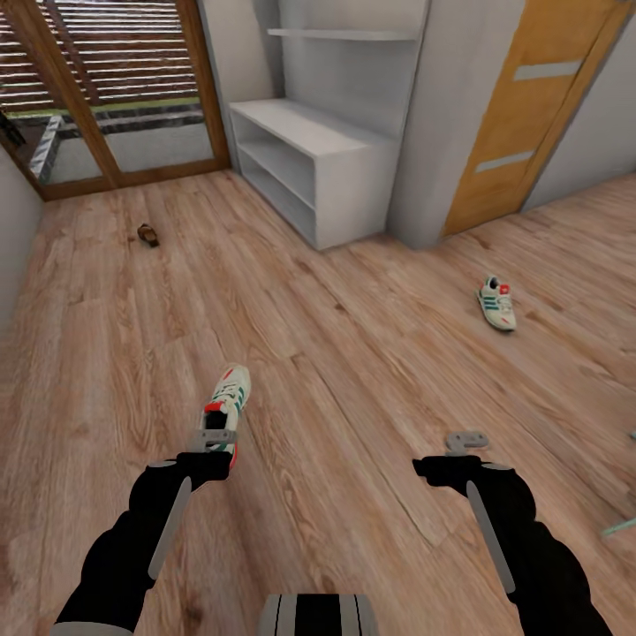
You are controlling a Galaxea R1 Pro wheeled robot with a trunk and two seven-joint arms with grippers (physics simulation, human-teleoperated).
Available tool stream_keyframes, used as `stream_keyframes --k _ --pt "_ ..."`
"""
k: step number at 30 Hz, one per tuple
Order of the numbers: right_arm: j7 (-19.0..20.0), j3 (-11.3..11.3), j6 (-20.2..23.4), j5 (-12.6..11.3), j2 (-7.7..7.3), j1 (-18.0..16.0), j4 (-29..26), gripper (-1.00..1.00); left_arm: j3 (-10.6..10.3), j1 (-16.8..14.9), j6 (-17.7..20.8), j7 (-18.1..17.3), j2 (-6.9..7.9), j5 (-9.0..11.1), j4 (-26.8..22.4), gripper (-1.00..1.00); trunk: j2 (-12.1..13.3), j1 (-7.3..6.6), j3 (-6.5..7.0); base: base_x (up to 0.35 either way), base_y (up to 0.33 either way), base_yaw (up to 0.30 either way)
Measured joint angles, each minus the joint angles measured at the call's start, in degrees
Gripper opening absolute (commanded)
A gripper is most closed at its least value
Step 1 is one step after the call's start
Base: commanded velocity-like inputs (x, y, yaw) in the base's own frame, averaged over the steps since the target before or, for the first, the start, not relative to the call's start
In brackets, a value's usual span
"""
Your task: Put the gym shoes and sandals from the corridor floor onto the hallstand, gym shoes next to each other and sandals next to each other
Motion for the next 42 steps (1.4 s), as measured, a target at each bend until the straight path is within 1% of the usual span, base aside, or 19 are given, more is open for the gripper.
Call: stream_keyframes --k 37,42 --pt "0.0 0.0 0.0 0.0 0.0 0.0 0.0 1.0 -0.2 0.0 0.0 0.0 0.0 0.0 0.0 -1.0 0.0 0.0 -0.92 0.334 0.004 0.273" --pt "0.0 0.0 0.0 0.0 0.0 0.0 0.0 1.0 -0.2 0.0 0.0 0.0 0.0 -0.1 0.0 -1.0 0.0 0.0 -1.03 0.336 0.0 0.164"
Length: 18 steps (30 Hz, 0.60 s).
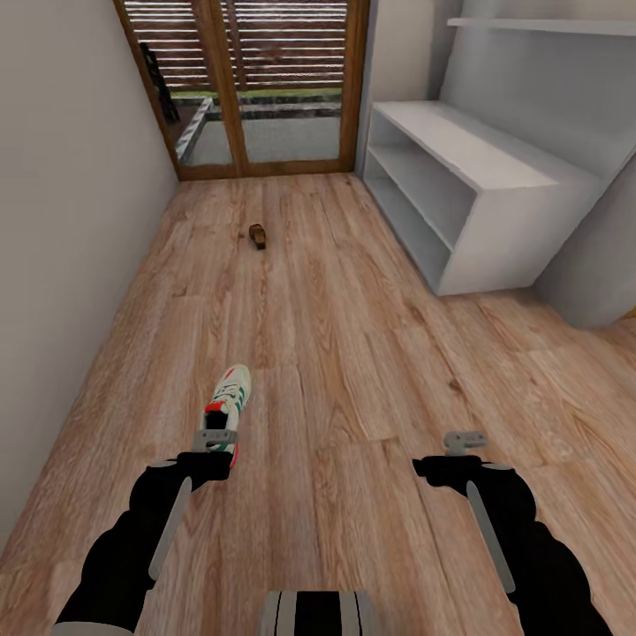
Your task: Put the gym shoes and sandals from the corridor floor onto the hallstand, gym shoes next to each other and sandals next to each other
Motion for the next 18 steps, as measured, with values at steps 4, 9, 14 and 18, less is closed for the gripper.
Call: stream_keyframes --k 4,9,14,18 --pt "0.0 0.0 0.0 0.0 0.0 0.0 0.0 1.0 0.0 0.0 0.0 0.0 0.0 0.0 0.0 -1.0 0.0 0.0 -0.01 0.336 0.0 0.018" --pt "0.0 0.0 0.0 0.0 0.0 0.0 0.0 1.0 0.0 0.0 0.0 0.0 0.0 0.0 0.0 -1.0 0.0 0.0 -0.02 0.336 0.0 0.003" --pt "0.0 0.0 0.0 0.0 0.0 0.0 0.0 1.0 -0.1 0.0 0.0 0.0 0.0 0.0 0.0 -1.0 0.0 0.0 -0.02 0.336 0.0 0.0" --pt "0.0 0.0 0.0 0.0 0.0 0.0 0.0 1.0 -0.1 0.0 0.0 0.0 0.0 0.0 0.0 -1.0 0.0 0.0 -0.02 0.335 0.0 0.0"
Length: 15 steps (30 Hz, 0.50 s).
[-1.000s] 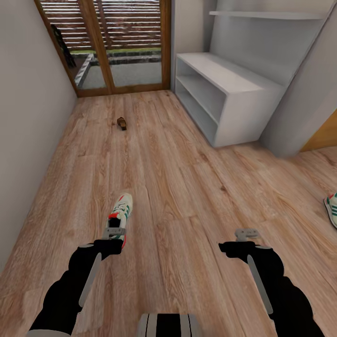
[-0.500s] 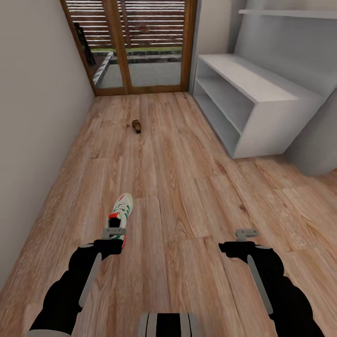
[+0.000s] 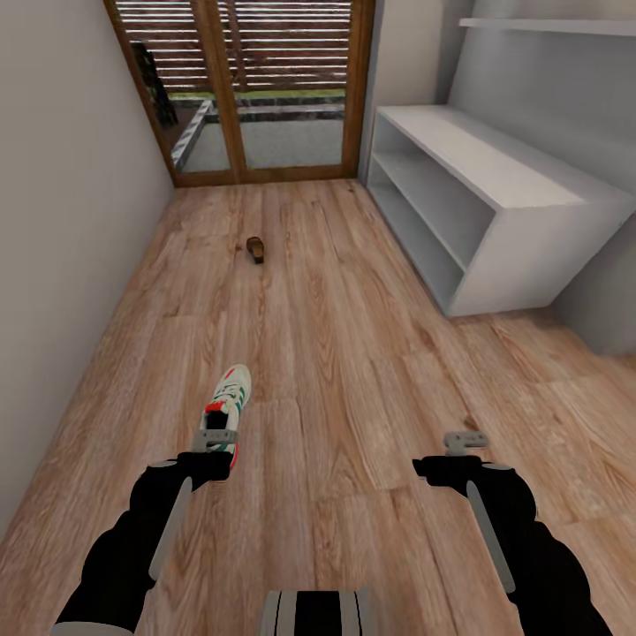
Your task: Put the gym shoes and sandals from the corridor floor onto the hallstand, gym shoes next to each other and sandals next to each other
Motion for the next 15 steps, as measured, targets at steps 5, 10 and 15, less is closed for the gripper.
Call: stream_keyframes --k 5,10,15 --pt "0.0 0.0 0.0 0.0 0.0 0.0 0.0 1.0 0.0 0.0 0.0 0.0 0.0 0.0 0.0 -1.0 0.0 0.0 0.0 0.335 0.0 0.0" --pt "0.0 0.0 0.0 0.0 0.0 0.0 0.0 1.0 0.0 0.0 0.0 0.0 0.0 0.0 0.0 -1.0 0.0 0.0 0.0 0.336 0.0 0.0" --pt "0.0 0.0 0.0 0.0 0.0 0.0 0.0 1.0 0.0 0.0 0.0 0.0 0.0 0.0 0.0 -1.0 0.0 0.0 0.0 0.336 0.0 0.0"
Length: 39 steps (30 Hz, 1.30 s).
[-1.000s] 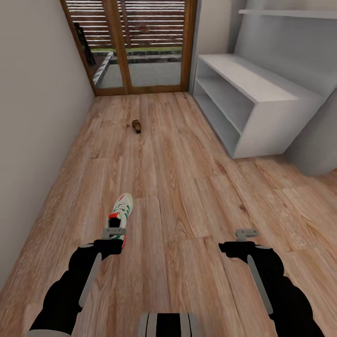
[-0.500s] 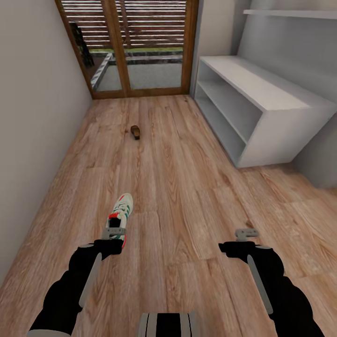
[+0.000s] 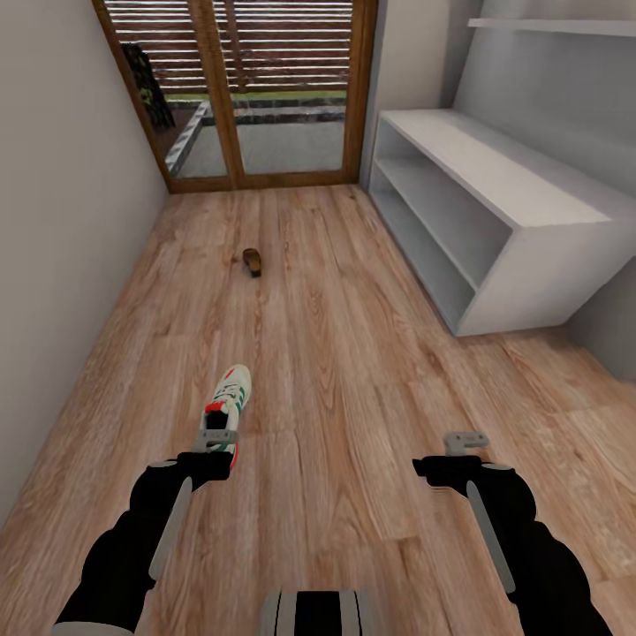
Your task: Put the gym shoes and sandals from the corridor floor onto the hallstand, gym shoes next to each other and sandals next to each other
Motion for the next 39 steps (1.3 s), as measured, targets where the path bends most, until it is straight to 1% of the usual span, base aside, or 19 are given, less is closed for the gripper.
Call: stream_keyframes --k 17,29,39 --pt "0.0 0.0 0.0 0.0 0.0 0.0 0.0 1.0 0.0 0.0 0.0 0.0 0.0 0.0 0.0 -1.0 0.0 0.0 0.0 0.335 0.0 0.01" --pt "0.0 0.0 0.0 0.0 -0.01 0.0 0.0 1.0 0.0 0.0 0.0 0.0 0.0 -0.1 0.0 -1.0 0.0 0.0 -0.37 0.336 0.0 0.211" --pt "0.0 0.0 0.0 0.0 0.0 0.0 0.0 1.0 0.0 0.0 0.0 0.0 0.0 -0.1 0.0 -1.0 0.0 0.0 -0.45 0.334 -0.045 0.034"
